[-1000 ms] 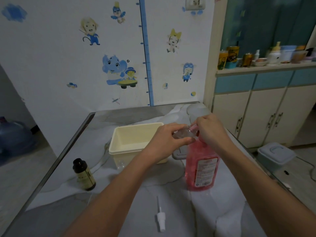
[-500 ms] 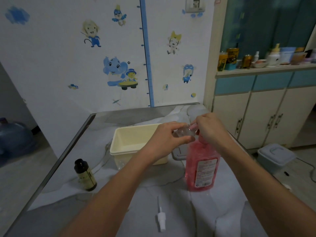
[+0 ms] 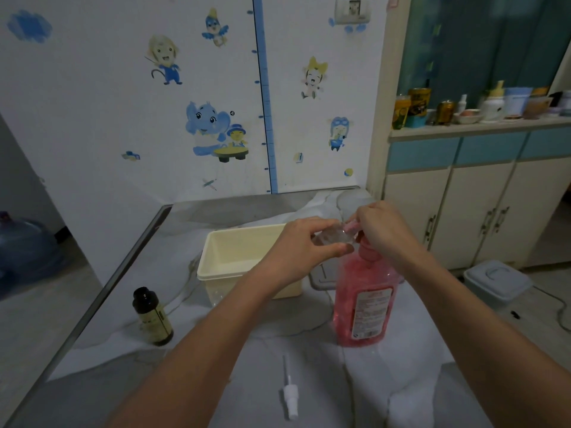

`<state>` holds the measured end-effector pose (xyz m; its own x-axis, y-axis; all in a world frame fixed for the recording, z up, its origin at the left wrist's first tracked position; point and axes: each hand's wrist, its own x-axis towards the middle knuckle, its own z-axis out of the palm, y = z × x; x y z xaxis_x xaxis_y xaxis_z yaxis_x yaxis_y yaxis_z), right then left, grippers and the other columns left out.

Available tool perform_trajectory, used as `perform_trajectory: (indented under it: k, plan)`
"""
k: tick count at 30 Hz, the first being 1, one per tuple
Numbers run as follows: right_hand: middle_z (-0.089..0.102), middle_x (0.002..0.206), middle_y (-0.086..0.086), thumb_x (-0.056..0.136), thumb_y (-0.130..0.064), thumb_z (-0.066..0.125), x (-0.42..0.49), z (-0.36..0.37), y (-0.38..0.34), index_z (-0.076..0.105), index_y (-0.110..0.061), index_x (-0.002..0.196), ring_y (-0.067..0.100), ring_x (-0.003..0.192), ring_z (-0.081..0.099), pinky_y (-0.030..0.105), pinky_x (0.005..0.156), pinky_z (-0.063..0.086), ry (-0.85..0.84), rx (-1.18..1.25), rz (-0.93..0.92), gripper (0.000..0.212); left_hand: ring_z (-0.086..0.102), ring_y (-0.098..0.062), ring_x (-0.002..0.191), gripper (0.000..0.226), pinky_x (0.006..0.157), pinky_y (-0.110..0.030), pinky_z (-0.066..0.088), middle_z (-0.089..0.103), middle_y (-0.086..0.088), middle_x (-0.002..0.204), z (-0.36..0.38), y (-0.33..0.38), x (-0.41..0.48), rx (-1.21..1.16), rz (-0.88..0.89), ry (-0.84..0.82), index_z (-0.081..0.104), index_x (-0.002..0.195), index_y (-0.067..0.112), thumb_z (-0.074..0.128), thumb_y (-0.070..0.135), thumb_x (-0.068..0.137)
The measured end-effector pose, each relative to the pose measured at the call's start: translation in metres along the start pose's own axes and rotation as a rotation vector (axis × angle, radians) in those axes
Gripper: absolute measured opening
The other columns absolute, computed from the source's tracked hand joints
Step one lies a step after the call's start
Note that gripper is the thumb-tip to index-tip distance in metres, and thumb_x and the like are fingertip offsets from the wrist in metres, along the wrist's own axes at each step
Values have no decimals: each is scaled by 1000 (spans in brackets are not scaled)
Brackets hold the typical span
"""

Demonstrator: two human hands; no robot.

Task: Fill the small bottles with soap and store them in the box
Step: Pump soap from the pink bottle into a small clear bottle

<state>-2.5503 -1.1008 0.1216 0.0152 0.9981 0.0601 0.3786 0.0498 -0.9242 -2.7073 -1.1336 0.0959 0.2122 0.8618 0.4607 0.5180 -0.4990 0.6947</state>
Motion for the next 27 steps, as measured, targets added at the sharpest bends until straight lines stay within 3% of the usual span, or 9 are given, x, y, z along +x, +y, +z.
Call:
perform_trajectory:
  k: [4, 7, 11, 14, 18, 23, 27]
  plan:
    - [70, 91, 19, 88, -18, 41, 3, 6, 11, 69, -5, 83, 34, 89, 67, 29, 58, 47, 13, -76, -32, 31, 59, 4, 79, 38, 68, -6, 41, 64, 21, 86, 5, -7, -4, -2, -20, 3, 71, 111, 26, 78, 37, 75]
    - [69, 92, 20, 87, -19, 40, 2, 10, 16, 70, -1, 88, 39, 92, 65, 34, 69, 50, 24, -73, -44, 34, 57, 8, 79, 40, 68, -4, 38, 63, 23, 85, 8, -11, -5, 6, -22, 9, 71, 112, 24, 78, 38, 75]
    - [70, 90, 18, 88, -18, 41, 0, 9, 14, 69, -5, 84, 36, 90, 66, 27, 57, 46, 14, -74, -16, 31, 57, 7, 78, 42, 68, -4, 37, 62, 24, 85, 7, -10, -6, 32, -26, -4, 71, 113, 23, 78, 39, 75]
    - [70, 86, 16, 88, -17, 41, 1, 4, 9, 68, -7, 81, 29, 72, 67, 26, 52, 46, -8, -65, -12, 30, 57, 10, 78, 43, 68, -3, 36, 62, 23, 85, 5, -6, -4, 19, -21, 3, 70, 113, 22, 79, 38, 74]
    - [61, 64, 1, 87, -16, 42, 4, 1, 3, 67, -9, 78, 11, 49, 54, 20, 42, 40, -10, -57, -21, 27, 58, 8, 78, 37, 68, -5, 40, 64, 22, 84, 1, -4, 0, 10, 1, 11, 72, 108, 25, 80, 37, 74]
    - [67, 75, 12, 84, -19, 41, 5, 7, 16, 68, -7, 77, 18, 58, 55, 26, 55, 46, 20, -45, -57, 30, 59, 7, 84, 40, 71, -4, 40, 65, 22, 90, 6, -9, -4, 18, -17, 8, 71, 112, 27, 78, 40, 74]
    - [69, 82, 11, 84, -20, 41, 7, 10, 22, 68, -10, 75, 12, 54, 54, 24, 52, 42, 36, -63, -74, 30, 57, 7, 77, 33, 66, -5, 38, 64, 21, 82, 9, -12, -6, 15, -5, 11, 72, 106, 29, 78, 38, 75]
